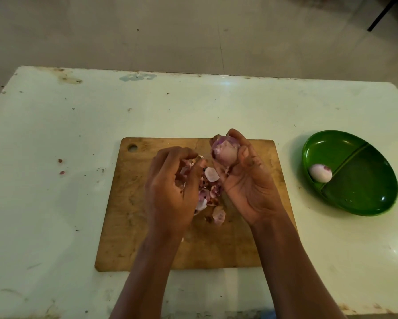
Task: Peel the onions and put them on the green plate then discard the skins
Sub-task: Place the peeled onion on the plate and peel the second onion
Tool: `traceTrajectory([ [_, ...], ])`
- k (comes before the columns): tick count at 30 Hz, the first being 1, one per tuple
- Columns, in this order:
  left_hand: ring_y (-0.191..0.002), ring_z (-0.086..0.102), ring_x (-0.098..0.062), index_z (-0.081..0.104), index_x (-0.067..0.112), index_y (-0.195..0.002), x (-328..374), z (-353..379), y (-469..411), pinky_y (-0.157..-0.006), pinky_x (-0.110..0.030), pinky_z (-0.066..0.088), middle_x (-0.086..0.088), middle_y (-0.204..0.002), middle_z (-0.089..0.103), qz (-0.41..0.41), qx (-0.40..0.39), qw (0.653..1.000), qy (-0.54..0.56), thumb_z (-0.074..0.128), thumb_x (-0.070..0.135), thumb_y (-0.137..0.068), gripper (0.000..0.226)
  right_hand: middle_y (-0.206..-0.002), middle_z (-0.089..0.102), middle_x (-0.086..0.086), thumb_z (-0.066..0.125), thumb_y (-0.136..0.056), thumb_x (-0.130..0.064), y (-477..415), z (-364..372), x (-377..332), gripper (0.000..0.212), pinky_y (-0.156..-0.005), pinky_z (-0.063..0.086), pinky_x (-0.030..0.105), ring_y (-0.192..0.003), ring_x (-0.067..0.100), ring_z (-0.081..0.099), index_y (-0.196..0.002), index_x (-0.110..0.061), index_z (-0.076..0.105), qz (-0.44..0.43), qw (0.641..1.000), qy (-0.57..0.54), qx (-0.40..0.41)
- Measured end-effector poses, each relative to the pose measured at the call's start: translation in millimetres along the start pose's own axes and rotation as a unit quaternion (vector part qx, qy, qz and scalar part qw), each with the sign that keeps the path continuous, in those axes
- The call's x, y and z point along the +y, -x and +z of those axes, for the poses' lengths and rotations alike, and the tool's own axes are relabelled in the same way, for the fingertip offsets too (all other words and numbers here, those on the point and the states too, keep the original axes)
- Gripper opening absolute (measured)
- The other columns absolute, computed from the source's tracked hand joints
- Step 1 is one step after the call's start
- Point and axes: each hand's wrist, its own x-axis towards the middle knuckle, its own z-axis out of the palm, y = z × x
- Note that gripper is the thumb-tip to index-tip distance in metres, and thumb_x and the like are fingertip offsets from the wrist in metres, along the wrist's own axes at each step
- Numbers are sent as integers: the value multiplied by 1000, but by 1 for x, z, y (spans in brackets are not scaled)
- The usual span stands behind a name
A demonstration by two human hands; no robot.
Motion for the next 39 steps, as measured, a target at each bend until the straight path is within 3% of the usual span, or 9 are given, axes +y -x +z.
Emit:
traceTrajectory([
  [4,-95,60,-13,53,14,-115,4,1,1,-73,-26,56,2,-111,57,51,-26,998,17,73,42,-75,52,-111,67,13,89,-60,-18,1,3,-1,76,-77,57,33,-101,25,66,-126,-10,52,25,999,36,-17],
  [8,-97,59,-20,54,12,-113,-3,1,2,-70,-36,57,-11,-109,58,89,-32,995,-24,74,36,-74,50,-113,67,12,85,-59,-7,2,4,0,70,-78,58,34,-102,25,67,-122,-11,55,47,997,61,-16],
  [20,-89,58,-15,53,15,-102,-7,2,1,-67,-26,57,-10,-103,55,78,-16,997,-23,68,29,-76,33,-115,67,8,86,-55,-5,2,4,2,72,-80,56,32,-109,24,63,-120,-12,56,48,995,84,-14],
  [24,-80,53,-14,61,3,-81,-10,3,4,-57,-34,54,-9,-94,53,83,-20,996,-34,76,12,-74,19,-115,67,9,89,-53,-6,1,4,2,75,-79,56,31,-108,24,64,-120,-10,55,46,996,75,-15],
  [31,-90,59,-14,54,13,-105,-6,1,2,-69,-24,55,-8,-104,57,61,-19,998,-22,71,28,-75,38,-115,67,10,86,-55,-5,2,5,2,72,-79,56,31,-108,23,64,-120,-10,54,46,996,73,-14],
  [34,-89,60,-16,58,7,-104,-7,1,2,-68,-27,57,-11,-104,57,65,-19,997,-27,70,26,-76,36,-115,68,9,85,-55,-4,2,6,2,72,-79,56,31,-108,24,64,-120,-10,54,48,996,76,-13],
  [39,-88,55,-8,57,7,-99,-6,1,2,-69,-17,52,-9,-100,56,62,-9,998,-29,68,26,-76,32,-117,66,11,87,-55,-5,2,6,2,73,-79,56,31,-109,25,63,-120,-10,54,50,996,74,-14],
])
